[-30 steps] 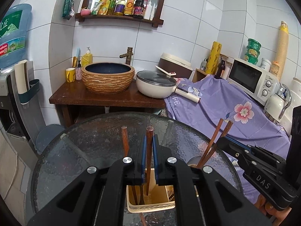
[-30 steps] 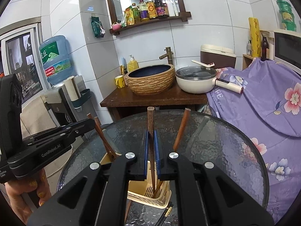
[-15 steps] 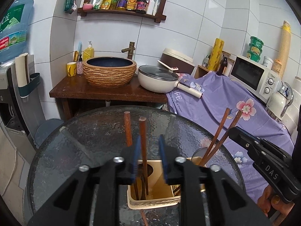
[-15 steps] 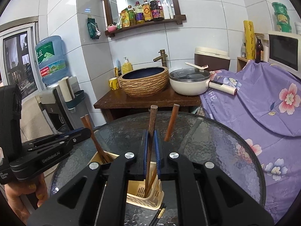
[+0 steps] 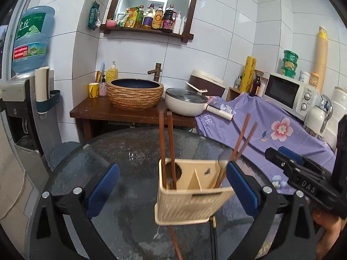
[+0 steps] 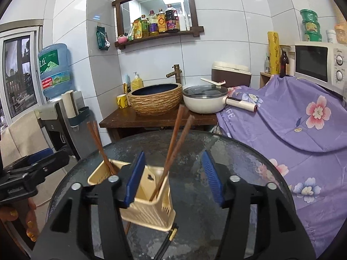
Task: Organize utensils
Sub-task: 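Move both open tools back down to the utensils on the table, then grasp a brown chopstick with the left tool while the right tool grasps a black chopstick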
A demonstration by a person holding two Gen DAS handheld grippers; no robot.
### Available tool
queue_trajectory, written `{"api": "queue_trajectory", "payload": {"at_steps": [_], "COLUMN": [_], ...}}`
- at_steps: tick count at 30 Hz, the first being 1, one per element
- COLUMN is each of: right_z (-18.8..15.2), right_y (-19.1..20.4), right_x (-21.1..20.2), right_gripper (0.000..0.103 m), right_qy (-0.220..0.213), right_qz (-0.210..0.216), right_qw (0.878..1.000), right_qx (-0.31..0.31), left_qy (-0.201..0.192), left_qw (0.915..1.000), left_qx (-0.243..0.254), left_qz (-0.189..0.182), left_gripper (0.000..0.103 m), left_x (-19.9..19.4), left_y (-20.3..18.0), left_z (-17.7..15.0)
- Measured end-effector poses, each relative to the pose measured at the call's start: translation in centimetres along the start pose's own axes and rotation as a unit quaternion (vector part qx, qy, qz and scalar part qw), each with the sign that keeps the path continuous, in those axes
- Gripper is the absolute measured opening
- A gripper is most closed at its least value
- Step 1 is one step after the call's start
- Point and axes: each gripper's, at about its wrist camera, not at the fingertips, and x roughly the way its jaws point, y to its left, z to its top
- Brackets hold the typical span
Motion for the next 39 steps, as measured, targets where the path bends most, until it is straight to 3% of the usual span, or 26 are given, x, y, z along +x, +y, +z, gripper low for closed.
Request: {"api": "queue_trajectory", "payload": {"at_steps": [6,12,16,29,39], "right_z": [-6.5,-14.2,-17.4,-18.9,-18.9], "right_y": [0.9,0.6,1.0,3.5,1.3], "right_x": [-0.4,1.3,2.8,4.1,4.2], "right_gripper": [0.065,0.065,0.064,0.06,0.054], "right_qy": [0.061,0.153,0.203,0.229,0.25], "right_qz": [-0.01,-0.021,-0.021,-0.037,-0.041], "right_qw": [0.997,0.988,0.979,0.971,0.966], "right_qx": [-0.04,-0.029,-0.025,-0.058,-0.044], "left_qy": [0.064,0.17,0.194,0.199,0.204], "left_qw": [0.9972,0.9848,0.9798,0.979,0.978], "left_qx": [0.026,-0.016,-0.03,-0.027,-0.028], "left_qz": [0.029,0.033,0.041,0.033,0.031], "left_gripper": [0.095,0.053,0.042,0.04,0.04], "left_x": [-0.7,1.5,2.1,2.6,3.1], "left_y": [0.5,2.9,3.8,2.7,2.5], "left_z": [-6.6,-13.5,-15.8,-16.6,-17.0]}}
